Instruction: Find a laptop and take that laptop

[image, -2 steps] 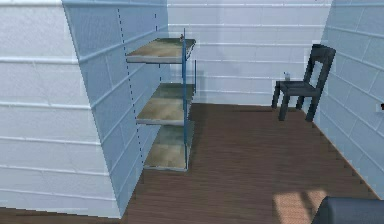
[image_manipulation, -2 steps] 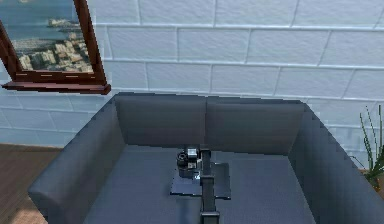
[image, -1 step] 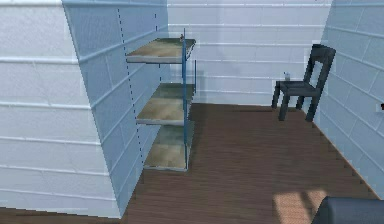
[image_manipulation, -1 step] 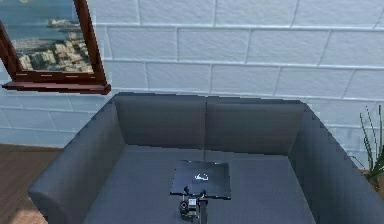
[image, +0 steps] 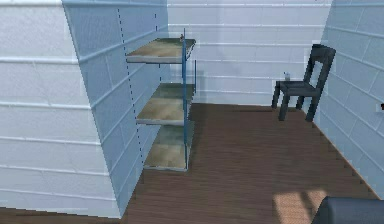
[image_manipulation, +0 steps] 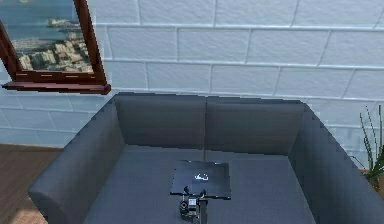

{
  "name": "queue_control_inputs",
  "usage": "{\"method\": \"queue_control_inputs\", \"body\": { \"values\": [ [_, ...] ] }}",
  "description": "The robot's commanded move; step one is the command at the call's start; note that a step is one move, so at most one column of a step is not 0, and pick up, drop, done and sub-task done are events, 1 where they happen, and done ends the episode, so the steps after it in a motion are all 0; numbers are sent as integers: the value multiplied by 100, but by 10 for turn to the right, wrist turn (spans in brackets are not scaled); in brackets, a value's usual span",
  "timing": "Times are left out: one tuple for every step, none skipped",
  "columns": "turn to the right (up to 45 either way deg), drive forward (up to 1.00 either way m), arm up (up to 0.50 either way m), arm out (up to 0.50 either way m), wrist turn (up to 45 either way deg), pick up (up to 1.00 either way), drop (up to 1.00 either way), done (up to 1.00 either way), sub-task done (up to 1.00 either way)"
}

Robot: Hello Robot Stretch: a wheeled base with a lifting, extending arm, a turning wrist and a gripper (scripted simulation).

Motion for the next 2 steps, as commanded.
{"method": "queue_control_inputs", "body": {
  "values": [
    [0, 0, 10, 0, 0, 0, 0, 0, 0],
    [0, 0, 0, 0, 0, 0, 0, 100, 0]
  ]
}}
